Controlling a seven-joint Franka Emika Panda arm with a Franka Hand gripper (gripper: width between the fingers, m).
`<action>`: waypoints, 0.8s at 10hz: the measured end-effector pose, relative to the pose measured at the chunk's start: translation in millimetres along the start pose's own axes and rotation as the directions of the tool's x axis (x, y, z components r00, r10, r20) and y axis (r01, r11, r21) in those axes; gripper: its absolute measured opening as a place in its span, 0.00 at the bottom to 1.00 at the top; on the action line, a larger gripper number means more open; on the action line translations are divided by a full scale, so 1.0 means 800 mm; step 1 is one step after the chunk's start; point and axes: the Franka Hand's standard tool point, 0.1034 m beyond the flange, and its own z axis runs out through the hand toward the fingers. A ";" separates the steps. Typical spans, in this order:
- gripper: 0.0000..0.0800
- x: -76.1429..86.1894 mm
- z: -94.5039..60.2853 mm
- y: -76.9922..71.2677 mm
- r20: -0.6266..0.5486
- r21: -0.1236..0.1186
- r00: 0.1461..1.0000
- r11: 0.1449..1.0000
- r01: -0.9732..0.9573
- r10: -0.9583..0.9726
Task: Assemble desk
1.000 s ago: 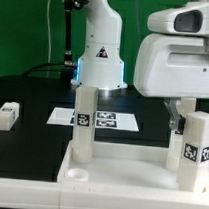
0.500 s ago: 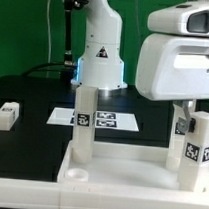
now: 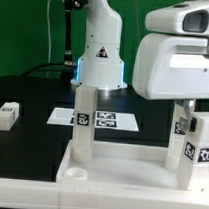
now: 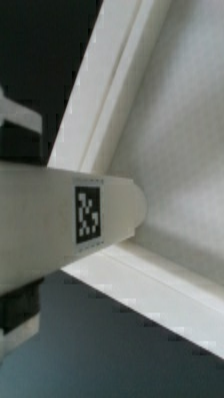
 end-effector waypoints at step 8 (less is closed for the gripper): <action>0.36 0.004 0.001 -0.003 -0.007 0.030 0.729 0.728 -0.685 0.685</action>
Offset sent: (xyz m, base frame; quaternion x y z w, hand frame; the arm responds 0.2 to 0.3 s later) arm -0.0027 0.0006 -0.0060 0.0087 0.0006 0.2072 0.9783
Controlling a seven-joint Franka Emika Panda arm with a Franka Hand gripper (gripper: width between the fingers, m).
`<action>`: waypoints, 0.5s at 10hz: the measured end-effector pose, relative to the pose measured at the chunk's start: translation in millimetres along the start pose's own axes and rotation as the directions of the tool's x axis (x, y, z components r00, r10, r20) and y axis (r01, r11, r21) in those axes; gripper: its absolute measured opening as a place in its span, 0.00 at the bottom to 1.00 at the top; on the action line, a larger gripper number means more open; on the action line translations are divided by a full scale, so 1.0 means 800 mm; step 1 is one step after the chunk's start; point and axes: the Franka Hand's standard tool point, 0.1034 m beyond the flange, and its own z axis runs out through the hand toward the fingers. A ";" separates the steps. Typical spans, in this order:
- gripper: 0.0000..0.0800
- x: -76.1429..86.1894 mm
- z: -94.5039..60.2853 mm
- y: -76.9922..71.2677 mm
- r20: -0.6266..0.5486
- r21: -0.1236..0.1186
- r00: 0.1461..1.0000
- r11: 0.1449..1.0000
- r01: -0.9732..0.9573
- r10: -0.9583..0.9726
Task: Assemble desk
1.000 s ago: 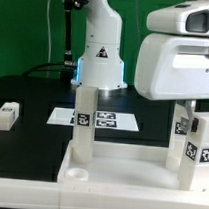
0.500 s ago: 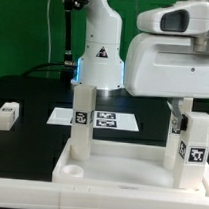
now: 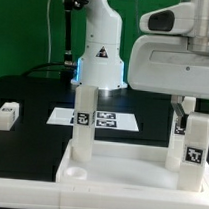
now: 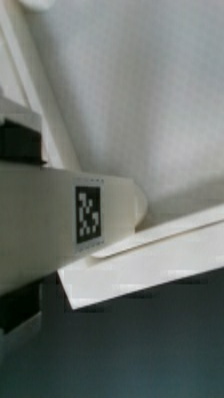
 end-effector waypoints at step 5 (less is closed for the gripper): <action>0.36 -0.002 0.000 -0.003 0.015 0.020 0.877 0.877 -0.481 0.480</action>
Offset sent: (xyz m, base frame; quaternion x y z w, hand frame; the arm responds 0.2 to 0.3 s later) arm 0.0005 0.0076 0.0038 -0.0050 -0.0255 0.2288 0.9731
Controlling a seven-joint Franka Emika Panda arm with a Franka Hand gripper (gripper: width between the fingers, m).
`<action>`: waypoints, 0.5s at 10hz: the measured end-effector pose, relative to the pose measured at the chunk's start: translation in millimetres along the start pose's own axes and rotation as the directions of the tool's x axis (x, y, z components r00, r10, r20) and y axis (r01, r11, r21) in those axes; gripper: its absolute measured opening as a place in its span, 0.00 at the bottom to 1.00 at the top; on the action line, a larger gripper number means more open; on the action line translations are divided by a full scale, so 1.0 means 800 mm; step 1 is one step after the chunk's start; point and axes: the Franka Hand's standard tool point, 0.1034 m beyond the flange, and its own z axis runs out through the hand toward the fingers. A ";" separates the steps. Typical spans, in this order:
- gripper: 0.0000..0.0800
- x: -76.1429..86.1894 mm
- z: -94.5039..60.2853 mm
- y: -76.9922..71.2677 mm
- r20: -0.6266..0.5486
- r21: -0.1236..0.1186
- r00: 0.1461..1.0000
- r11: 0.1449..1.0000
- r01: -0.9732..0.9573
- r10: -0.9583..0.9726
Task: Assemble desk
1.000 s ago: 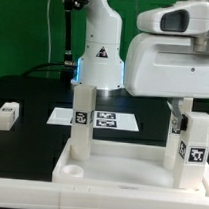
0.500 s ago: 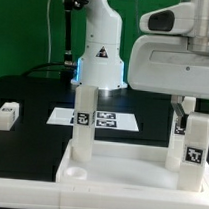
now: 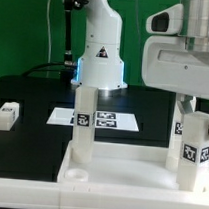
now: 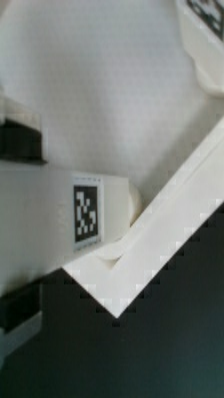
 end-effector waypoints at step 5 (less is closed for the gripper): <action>0.79 0.002 0.000 0.001 0.003 -0.003 0.997 0.997 0.076 -0.076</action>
Offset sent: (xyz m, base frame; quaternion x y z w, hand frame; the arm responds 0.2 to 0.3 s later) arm 0.0000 0.0000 0.0000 0.0000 0.0000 -0.0650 0.9979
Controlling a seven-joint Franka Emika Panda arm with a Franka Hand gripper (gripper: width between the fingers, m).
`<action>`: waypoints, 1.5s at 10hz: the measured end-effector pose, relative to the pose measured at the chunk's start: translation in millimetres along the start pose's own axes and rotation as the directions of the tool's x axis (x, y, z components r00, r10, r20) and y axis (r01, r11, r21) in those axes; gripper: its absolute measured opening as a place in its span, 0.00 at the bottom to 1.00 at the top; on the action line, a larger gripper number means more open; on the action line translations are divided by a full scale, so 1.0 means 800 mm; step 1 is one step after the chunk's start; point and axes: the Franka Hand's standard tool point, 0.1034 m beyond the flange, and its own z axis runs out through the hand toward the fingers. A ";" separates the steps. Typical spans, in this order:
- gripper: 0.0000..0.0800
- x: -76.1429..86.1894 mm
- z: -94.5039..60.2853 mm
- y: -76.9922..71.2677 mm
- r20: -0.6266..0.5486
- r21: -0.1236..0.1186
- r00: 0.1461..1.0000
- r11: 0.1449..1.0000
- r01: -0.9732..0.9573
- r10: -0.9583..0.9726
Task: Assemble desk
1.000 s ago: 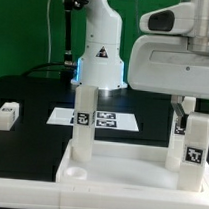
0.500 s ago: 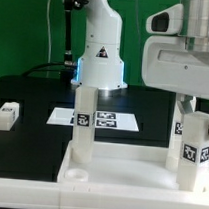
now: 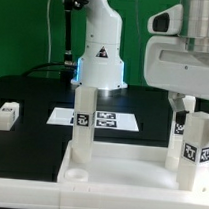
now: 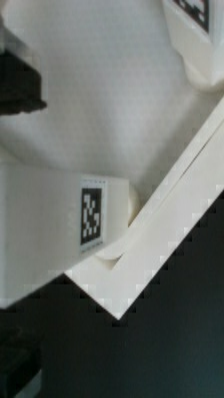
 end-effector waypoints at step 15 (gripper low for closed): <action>0.81 0.000 0.000 -0.001 0.009 -0.023 0.314 0.313 0.949 -0.949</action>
Offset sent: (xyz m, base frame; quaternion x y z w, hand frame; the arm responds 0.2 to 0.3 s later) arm 0.0004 0.0089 0.0004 0.0022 0.0057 -0.2300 0.9732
